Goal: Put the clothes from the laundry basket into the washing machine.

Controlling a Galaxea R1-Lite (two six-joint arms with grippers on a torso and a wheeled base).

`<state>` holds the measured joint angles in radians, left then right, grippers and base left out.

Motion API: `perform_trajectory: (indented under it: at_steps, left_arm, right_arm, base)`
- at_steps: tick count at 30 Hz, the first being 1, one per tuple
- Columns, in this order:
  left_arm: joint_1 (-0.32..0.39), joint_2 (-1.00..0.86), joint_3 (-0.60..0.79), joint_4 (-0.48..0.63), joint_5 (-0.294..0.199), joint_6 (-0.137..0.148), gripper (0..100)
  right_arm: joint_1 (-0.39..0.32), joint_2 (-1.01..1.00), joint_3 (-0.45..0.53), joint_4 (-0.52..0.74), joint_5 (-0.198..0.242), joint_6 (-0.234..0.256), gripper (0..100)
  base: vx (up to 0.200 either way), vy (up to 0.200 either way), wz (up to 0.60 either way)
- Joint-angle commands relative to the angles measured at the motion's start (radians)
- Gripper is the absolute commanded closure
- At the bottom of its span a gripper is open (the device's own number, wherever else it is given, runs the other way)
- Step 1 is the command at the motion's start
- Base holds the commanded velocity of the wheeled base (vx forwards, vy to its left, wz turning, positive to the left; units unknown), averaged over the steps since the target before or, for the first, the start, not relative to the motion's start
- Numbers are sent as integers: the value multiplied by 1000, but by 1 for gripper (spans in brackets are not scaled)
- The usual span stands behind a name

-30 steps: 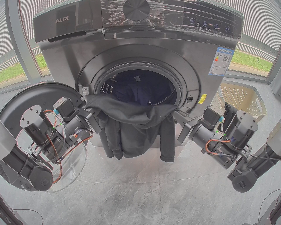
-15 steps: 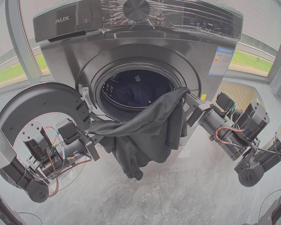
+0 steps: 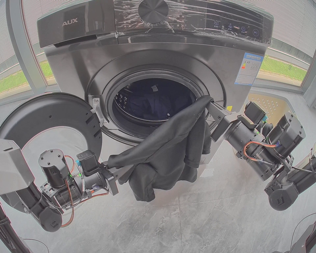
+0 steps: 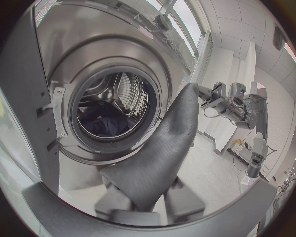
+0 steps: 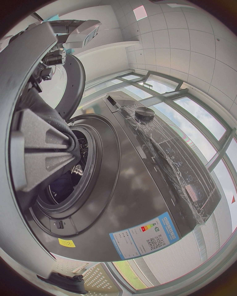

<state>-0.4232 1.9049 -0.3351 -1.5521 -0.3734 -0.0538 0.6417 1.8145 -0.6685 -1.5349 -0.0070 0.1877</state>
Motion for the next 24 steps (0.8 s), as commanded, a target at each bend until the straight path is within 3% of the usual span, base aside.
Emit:
perform_trajectory:
  at_steps: [1,9,19,24]
  left_arm:
    - [-8,52,2,0,2,6,0]
    - [4,171,-90,0,7,8,0]
    - [-9,233,-134,-2,8,12,0]
    - [-9,258,-142,-2,5,38,0]
  right_arm:
    - [16,0,4,-1,-2,1,100]
    - [78,9,-28,18,-4,-13,100]
    - [78,52,-95,18,-4,-14,100]
    - [75,77,-138,19,-7,-14,100]
  base:
    - [0,0,0]
    - [0,0,0]
    - [0,0,0]
    - [0,0,0]
